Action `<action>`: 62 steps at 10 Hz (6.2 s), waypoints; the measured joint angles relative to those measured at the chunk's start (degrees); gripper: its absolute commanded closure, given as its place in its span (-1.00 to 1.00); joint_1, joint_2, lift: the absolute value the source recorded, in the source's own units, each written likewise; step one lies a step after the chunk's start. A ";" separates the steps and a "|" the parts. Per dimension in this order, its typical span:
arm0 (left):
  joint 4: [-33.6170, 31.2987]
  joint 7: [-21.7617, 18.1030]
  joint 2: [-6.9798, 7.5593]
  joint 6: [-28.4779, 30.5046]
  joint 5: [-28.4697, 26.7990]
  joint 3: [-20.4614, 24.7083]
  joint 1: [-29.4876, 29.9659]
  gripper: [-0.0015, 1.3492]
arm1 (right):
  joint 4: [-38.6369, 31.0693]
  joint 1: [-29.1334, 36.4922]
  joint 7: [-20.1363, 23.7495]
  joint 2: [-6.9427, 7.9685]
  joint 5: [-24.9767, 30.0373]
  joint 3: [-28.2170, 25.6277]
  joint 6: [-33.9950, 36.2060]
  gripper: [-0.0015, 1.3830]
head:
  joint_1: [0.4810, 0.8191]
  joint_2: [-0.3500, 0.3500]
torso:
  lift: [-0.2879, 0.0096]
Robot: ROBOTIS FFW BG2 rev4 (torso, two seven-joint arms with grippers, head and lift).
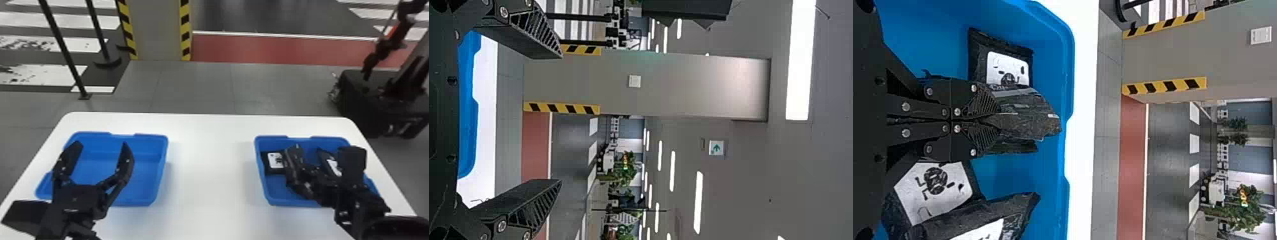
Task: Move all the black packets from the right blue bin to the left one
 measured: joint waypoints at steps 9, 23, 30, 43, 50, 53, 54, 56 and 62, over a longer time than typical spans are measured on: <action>-8.13 -0.29 0.00 2.59 16.15 -5.49 0.92 -0.80 | -23.35 9.23 11.39 -2.46 -13.34 -0.52 -5.94 0.65 | 0.27 0.11 | 0.20; -17.30 -14.71 0.99 41.67 27.43 -3.61 -4.26 -0.59 | 6.39 -22.56 44.02 -1.10 -23.17 16.56 9.29 0.65 | 0.27 0.46 | 0.20; -17.29 -15.35 0.14 39.90 26.97 -2.98 -4.52 0.80 | 9.89 -24.77 44.49 -0.43 -23.30 17.56 8.99 0.65 | 0.27 0.50 | 0.20; -3.59 2.59 0.09 12.79 -8.74 4.42 -2.70 -0.46 | -1.84 -8.71 31.65 -1.83 -8.92 2.58 3.37 -0.71 | 0.27 0.51 | 0.20; -2.24 -0.75 0.09 1.80 9.82 -3.13 -2.55 -0.82 | -10.50 0.47 18.56 -2.11 -2.92 -2.76 3.45 -0.70 | 0.27 0.03 | 0.20; -2.25 -1.77 0.09 1.10 11.20 -3.53 -1.92 -0.82 | -14.77 4.35 11.83 -2.11 0.25 -6.63 8.48 -0.70 | 0.27 -0.20 | 0.20; -2.25 -1.99 0.09 1.11 11.49 -3.58 -1.58 -0.81 | -14.81 4.61 10.64 -2.11 0.94 -7.98 9.84 -0.70 | 0.27 -0.29 | 0.20; -2.25 -2.17 0.09 1.41 12.01 -3.63 -0.87 -0.81 | -10.54 1.47 10.36 -2.43 2.88 -10.30 10.77 -0.70 | 0.27 -0.43 | 0.20; -2.25 -2.72 0.09 1.83 12.06 -3.65 -0.75 -0.81 | 4.31 -7.29 9.23 -3.64 3.14 -11.84 9.43 -0.70 | 0.27 -0.57 | 0.20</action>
